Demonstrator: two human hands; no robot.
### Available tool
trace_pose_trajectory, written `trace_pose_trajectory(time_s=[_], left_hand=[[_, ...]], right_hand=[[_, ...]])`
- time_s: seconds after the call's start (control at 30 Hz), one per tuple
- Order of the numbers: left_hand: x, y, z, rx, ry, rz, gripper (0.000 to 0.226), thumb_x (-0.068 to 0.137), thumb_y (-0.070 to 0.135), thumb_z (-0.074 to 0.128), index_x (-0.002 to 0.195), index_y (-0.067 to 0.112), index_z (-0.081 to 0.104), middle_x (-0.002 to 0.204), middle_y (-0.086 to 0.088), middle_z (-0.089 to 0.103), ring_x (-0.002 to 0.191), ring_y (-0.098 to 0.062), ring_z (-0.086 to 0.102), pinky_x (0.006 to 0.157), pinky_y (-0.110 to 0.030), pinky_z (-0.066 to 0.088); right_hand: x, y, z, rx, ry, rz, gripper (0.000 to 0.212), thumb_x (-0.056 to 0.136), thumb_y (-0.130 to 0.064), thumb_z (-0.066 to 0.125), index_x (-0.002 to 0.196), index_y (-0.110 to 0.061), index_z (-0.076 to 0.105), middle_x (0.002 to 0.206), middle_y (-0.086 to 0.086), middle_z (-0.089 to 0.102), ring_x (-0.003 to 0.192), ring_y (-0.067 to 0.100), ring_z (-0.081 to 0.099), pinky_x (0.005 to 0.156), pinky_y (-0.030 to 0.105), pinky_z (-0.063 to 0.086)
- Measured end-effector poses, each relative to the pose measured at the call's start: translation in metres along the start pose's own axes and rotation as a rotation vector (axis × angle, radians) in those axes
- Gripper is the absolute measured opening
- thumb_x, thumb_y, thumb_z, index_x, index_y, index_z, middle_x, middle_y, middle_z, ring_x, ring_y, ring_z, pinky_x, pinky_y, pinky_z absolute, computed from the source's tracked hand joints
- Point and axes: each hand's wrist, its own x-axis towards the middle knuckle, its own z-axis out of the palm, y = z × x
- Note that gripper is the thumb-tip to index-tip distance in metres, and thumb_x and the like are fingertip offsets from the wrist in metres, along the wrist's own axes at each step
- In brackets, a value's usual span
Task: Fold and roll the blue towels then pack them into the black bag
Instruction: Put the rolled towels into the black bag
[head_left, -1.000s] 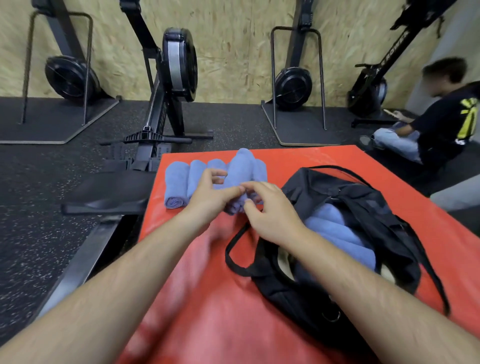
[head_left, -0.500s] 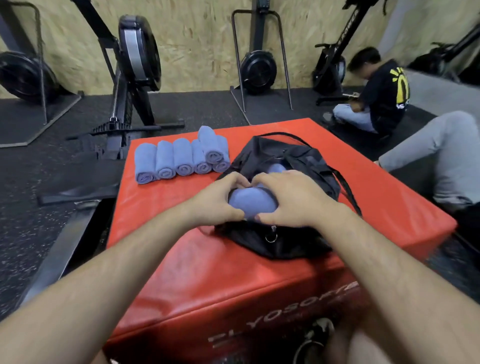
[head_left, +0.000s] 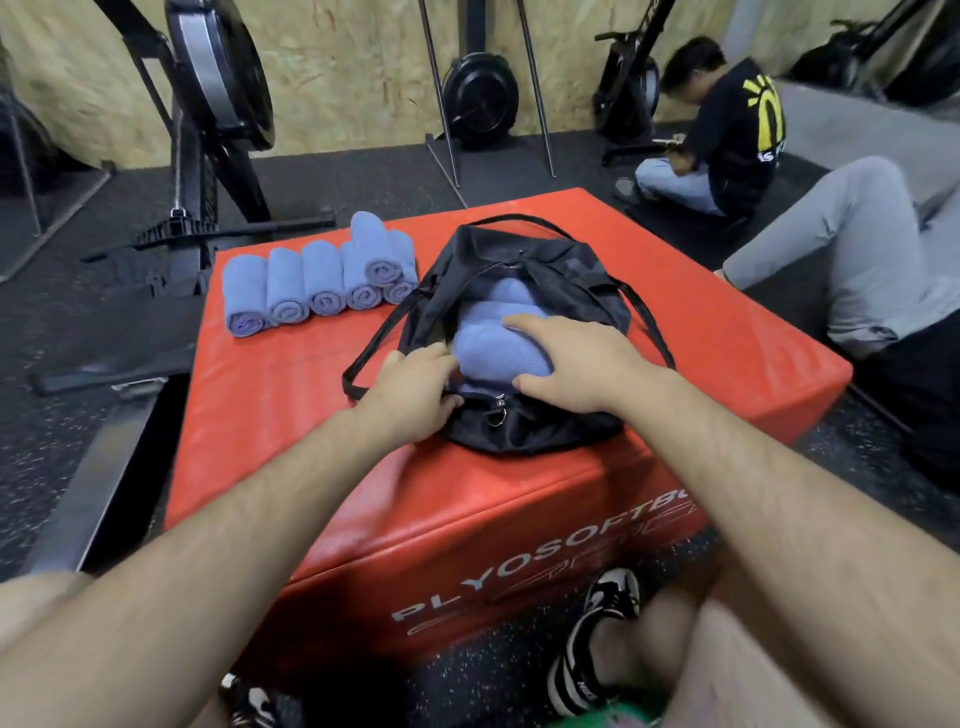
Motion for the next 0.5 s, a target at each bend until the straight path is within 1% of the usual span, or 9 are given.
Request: trace_pose_trajectory(time_s=[0.07, 0.13, 0.2, 0.23, 0.3, 0.37, 0.43, 0.5], left_hand=[[0.0, -0.002, -0.003, 0.009, -0.012, 0.011, 0.025, 0.087, 0.032, 0.069, 0.109, 0.021, 0.063, 0.114, 0.002, 0.055, 0.116, -0.022, 0.053, 0.08, -0.036, 0.029], [-0.003, -0.005, -0.005, -0.004, -0.004, 0.035, 0.012, 0.087, 0.03, 0.068, 0.096, 0.024, 0.067, 0.107, 0.004, 0.056, 0.111, -0.022, 0.055, 0.083, -0.037, 0.031], [-0.006, -0.006, -0.006, 0.004, 0.01, 0.064, 0.003, 0.088, 0.027, 0.066, 0.09, 0.025, 0.067, 0.101, 0.006, 0.058, 0.107, -0.021, 0.057, 0.082, -0.037, 0.031], [-0.008, -0.006, -0.007, 0.004, 0.017, 0.077, 0.002, 0.089, 0.024, 0.064, 0.09, 0.025, 0.065, 0.099, 0.007, 0.058, 0.105, -0.021, 0.056, 0.083, -0.037, 0.029], [-0.012, -0.007, -0.008, -0.007, 0.042, 0.113, 0.008, 0.09, 0.018, 0.059, 0.093, 0.025, 0.06, 0.096, 0.008, 0.06, 0.102, -0.02, 0.056, 0.085, -0.036, 0.029], [-0.016, -0.008, -0.014, -0.032, 0.102, 0.179, 0.014, 0.09, 0.011, 0.054, 0.095, 0.023, 0.057, 0.093, 0.009, 0.061, 0.097, -0.019, 0.055, 0.087, -0.035, 0.029], [-0.019, -0.006, -0.026, -0.051, 0.188, 0.243, 0.015, 0.089, 0.011, 0.049, 0.094, 0.024, 0.055, 0.091, 0.011, 0.058, 0.094, -0.016, 0.053, 0.086, -0.031, 0.025], [-0.017, -0.003, -0.039, -0.046, 0.251, 0.287, 0.016, 0.086, 0.01, 0.047, 0.093, 0.024, 0.054, 0.088, 0.012, 0.054, 0.093, -0.014, 0.049, 0.084, -0.028, 0.021]], right_hand=[[0.003, -0.005, -0.002, -0.006, 0.011, -0.016, 0.068, 0.081, -0.055, 0.057, 0.144, -0.04, 0.035, 0.137, -0.002, 0.058, 0.12, 0.028, 0.058, 0.092, 0.041, 0.048], [0.005, -0.009, -0.003, -0.017, 0.002, -0.014, 0.064, 0.08, -0.054, 0.057, 0.14, -0.041, 0.038, 0.131, -0.002, 0.061, 0.115, 0.028, 0.06, 0.088, 0.04, 0.048], [0.006, -0.01, -0.003, -0.018, 0.002, -0.013, 0.061, 0.079, -0.054, 0.056, 0.136, -0.041, 0.04, 0.127, -0.003, 0.063, 0.111, 0.029, 0.061, 0.085, 0.04, 0.047], [0.006, -0.011, -0.003, -0.022, 0.006, -0.016, 0.058, 0.079, -0.053, 0.056, 0.134, -0.042, 0.041, 0.124, -0.003, 0.063, 0.11, 0.028, 0.062, 0.082, 0.039, 0.046], [0.006, -0.012, -0.005, -0.03, 0.012, -0.023, 0.055, 0.08, -0.05, 0.057, 0.132, -0.043, 0.042, 0.123, -0.004, 0.062, 0.109, 0.028, 0.062, 0.079, 0.039, 0.044], [0.005, -0.013, -0.007, -0.042, 0.008, -0.026, 0.055, 0.08, -0.047, 0.058, 0.133, -0.044, 0.043, 0.126, -0.003, 0.06, 0.111, 0.028, 0.061, 0.081, 0.039, 0.046], [0.004, -0.016, -0.009, -0.047, -0.016, -0.05, 0.056, 0.079, -0.045, 0.059, 0.133, -0.046, 0.044, 0.124, -0.005, 0.061, 0.113, 0.025, 0.06, 0.084, 0.04, 0.049], [0.005, -0.019, -0.012, 0.002, -0.063, -0.101, 0.057, 0.077, -0.042, 0.061, 0.132, -0.049, 0.048, 0.123, -0.011, 0.063, 0.115, 0.019, 0.059, 0.087, 0.038, 0.05]])
